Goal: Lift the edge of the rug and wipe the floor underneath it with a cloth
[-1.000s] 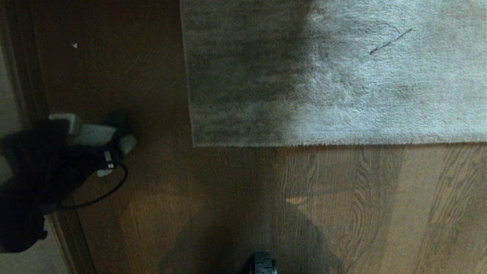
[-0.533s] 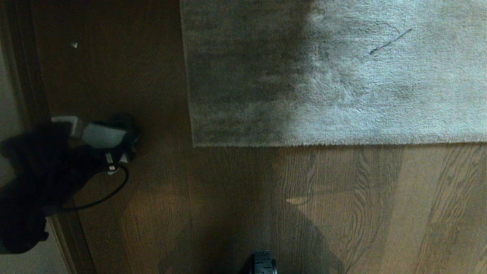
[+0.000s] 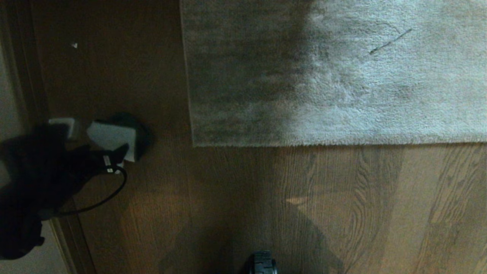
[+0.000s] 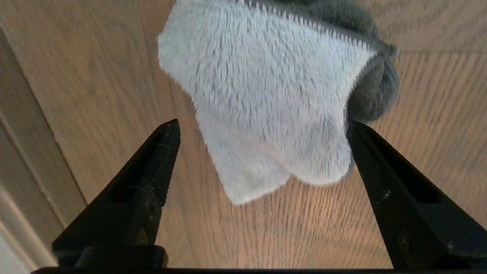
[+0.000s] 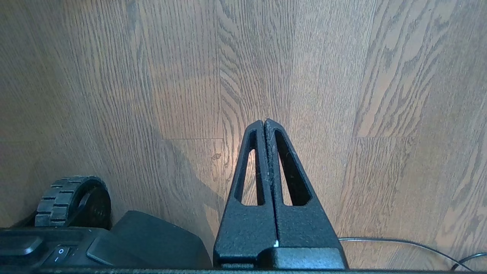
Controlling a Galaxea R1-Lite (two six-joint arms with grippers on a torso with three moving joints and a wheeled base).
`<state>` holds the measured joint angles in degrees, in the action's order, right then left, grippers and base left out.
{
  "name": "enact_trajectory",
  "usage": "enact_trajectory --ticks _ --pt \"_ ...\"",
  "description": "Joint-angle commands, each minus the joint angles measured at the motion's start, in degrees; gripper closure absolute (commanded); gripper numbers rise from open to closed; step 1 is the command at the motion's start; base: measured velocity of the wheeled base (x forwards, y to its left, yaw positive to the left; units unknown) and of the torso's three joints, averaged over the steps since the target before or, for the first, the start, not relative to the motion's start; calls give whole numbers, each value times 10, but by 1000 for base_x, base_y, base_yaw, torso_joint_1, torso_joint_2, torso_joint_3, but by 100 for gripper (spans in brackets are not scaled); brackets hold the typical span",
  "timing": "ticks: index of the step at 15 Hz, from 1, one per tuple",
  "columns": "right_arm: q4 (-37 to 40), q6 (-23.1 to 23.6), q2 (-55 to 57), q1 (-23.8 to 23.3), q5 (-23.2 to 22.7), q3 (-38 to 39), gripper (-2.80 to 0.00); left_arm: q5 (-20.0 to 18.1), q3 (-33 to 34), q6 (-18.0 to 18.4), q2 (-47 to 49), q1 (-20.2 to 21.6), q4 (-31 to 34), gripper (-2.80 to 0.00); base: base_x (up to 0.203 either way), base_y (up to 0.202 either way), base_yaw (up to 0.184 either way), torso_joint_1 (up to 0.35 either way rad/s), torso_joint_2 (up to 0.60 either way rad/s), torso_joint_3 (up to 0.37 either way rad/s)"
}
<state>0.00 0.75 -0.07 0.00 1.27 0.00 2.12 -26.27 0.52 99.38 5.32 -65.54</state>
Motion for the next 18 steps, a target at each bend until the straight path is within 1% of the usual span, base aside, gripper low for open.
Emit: enact_trajectory --ticks 1,7,13,14,18 --pt "0 0 1 0 0 0 0 1 15 0 -15 1 -4 -280 0 0 0 0 0 0" --pt "0 0 1 0 0 0 0 2 35 0 -48 1 -4 -280 0 0 0 0 0 0" --pt "0 0 1 0 1 0 0 1 104 2 -111 -1 -4 -280 0 0 0 0 0 0" --pt "0 0 1 0 0 0 0 1 116 2 -124 -1 -3 0 0 0 0 0 0 0" --pt "0 0 1 0 1 0 0 -4 150 -1 -173 -2 -2 0 0 0 0 0 0 0"
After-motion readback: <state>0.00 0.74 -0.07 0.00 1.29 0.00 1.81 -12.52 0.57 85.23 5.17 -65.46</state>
